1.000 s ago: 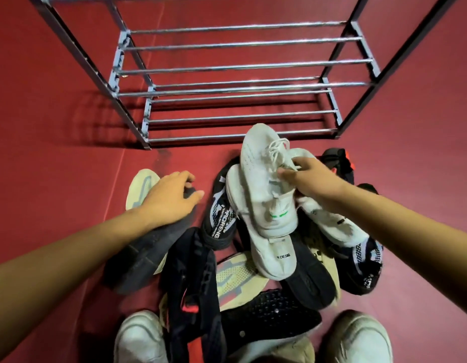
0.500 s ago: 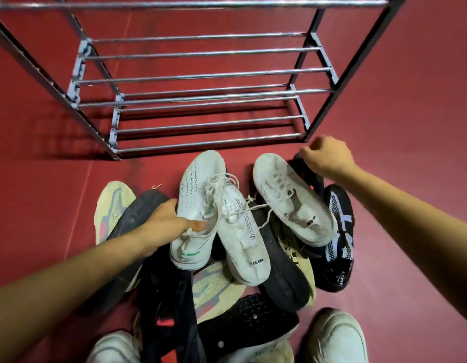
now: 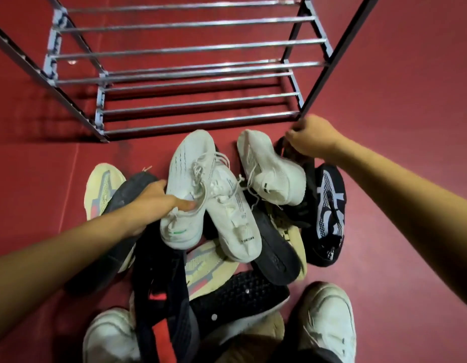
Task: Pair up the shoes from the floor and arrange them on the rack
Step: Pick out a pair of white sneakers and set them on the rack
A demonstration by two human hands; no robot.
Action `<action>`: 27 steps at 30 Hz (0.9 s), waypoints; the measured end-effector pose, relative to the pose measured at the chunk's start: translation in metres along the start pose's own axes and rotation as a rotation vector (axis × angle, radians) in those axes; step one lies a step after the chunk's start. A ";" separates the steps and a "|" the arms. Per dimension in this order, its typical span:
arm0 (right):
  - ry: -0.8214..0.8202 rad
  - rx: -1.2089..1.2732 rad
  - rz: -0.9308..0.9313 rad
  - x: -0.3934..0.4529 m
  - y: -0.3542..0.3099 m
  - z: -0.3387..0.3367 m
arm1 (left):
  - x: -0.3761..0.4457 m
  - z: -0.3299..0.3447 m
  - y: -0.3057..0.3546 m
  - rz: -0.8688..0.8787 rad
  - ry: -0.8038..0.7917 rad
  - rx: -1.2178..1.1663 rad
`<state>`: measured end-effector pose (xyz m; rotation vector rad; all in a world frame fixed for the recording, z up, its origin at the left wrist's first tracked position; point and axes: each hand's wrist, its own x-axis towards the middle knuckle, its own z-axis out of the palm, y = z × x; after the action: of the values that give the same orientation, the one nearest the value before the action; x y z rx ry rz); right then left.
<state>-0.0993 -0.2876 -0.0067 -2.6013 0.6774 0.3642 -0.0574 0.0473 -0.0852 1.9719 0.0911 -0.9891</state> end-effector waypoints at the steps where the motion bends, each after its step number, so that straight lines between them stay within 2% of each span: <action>1: -0.012 -0.160 -0.065 -0.006 -0.010 -0.003 | 0.001 0.000 -0.001 0.004 -0.009 0.005; 3: 0.096 -0.465 -0.234 -0.023 -0.030 -0.005 | 0.003 0.000 -0.001 0.018 -0.013 0.029; 5: 0.152 -0.565 -0.458 -0.048 -0.052 0.001 | 0.002 0.000 -0.001 0.035 -0.020 0.055; 6: 0.067 -0.577 -0.588 -0.064 -0.064 0.008 | 0.001 0.000 -0.001 0.038 -0.024 0.061; 9: -0.462 -0.420 -0.947 -0.120 -0.092 0.043 | -0.002 0.000 -0.001 0.052 -0.035 0.049; 10: -0.590 -0.416 -1.039 -0.139 -0.095 0.061 | -0.002 0.001 0.000 0.057 -0.035 0.044; 11: -0.677 -0.469 -1.121 -0.155 -0.095 0.083 | -0.004 0.001 0.000 0.059 -0.033 0.040; 13: -0.759 -0.756 -1.232 -0.186 -0.082 0.130 | -0.007 0.001 0.000 0.067 -0.040 0.034; 15: -0.720 -0.919 -1.285 -0.209 -0.056 0.164 | -0.009 0.004 0.001 0.073 -0.046 0.036; 18: -0.449 -0.765 -1.240 -0.212 -0.028 0.174 | -0.011 0.004 0.001 0.087 -0.046 0.040; 19: -0.406 -0.762 -1.245 -0.206 -0.025 0.175 | -0.011 0.003 0.000 0.092 -0.050 0.039; 20: -0.446 -0.752 -1.212 -0.197 -0.027 0.172 | -0.011 0.003 0.000 0.101 -0.055 0.041; 22: -0.696 -0.691 -1.118 -0.177 -0.029 0.164 | -0.014 0.003 0.001 0.109 -0.067 0.052; 23: -0.757 -0.705 -1.092 -0.168 -0.033 0.158 | -0.014 0.004 0.003 0.107 -0.074 0.055; 25: -0.745 -0.660 -1.103 -0.160 -0.040 0.146 | -0.013 0.004 0.003 0.097 -0.086 0.043; 27: -0.790 -0.479 -1.060 -0.155 -0.040 0.143 | -0.010 0.005 0.001 0.083 -0.078 0.041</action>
<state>-0.2299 -0.1279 -0.0641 -2.4498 -1.1091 1.1489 -0.0663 0.0455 -0.0791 1.9551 -0.0543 -1.0198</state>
